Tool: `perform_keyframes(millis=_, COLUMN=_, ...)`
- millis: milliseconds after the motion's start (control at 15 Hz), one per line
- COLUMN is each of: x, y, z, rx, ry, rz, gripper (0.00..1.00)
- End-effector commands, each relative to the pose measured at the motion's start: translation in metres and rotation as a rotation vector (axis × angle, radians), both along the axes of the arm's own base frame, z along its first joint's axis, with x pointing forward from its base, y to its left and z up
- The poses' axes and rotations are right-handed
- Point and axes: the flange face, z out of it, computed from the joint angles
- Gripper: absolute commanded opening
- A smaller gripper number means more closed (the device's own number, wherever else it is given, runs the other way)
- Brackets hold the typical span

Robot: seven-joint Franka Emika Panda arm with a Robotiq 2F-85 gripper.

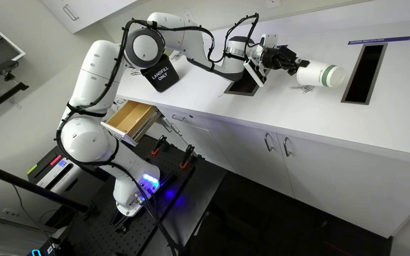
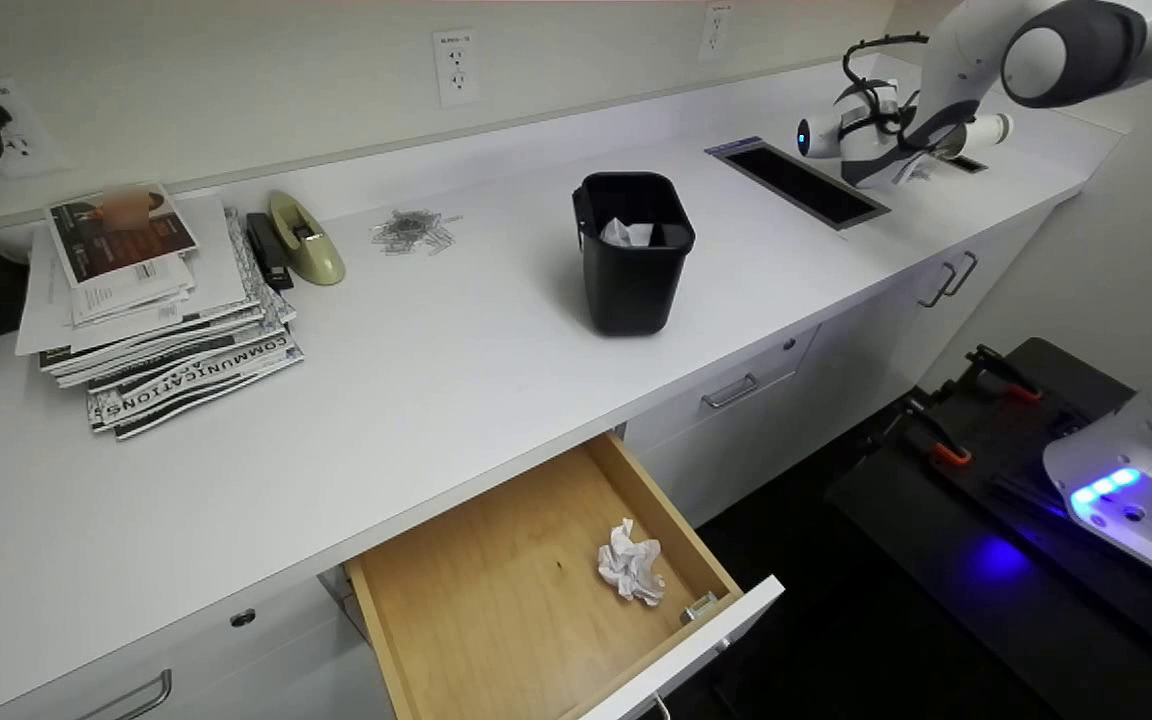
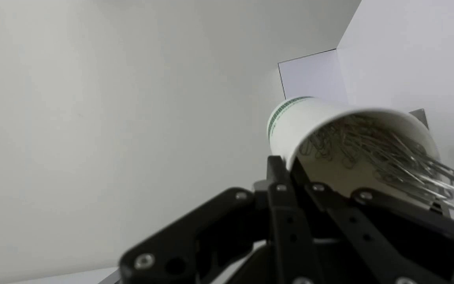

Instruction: Pour the contents of the white cup on the counter top

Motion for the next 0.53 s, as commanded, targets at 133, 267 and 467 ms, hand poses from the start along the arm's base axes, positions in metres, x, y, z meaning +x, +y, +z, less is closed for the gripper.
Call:
perform_keyframes(millis=133, x=0.009, y=0.005, z=0.0043, rx=-0.042, ry=0.046, rz=-0.006, gripper=0.01)
perform_keyframes(millis=267, x=0.0104, y=0.0068, z=0.0044, rx=-0.052, ry=0.05, rz=-0.005, gripper=0.01)
perform_keyframes(millis=467, x=0.0123, y=0.0095, z=0.0044, rx=-0.057, ry=0.053, rz=-0.001, gripper=0.01)
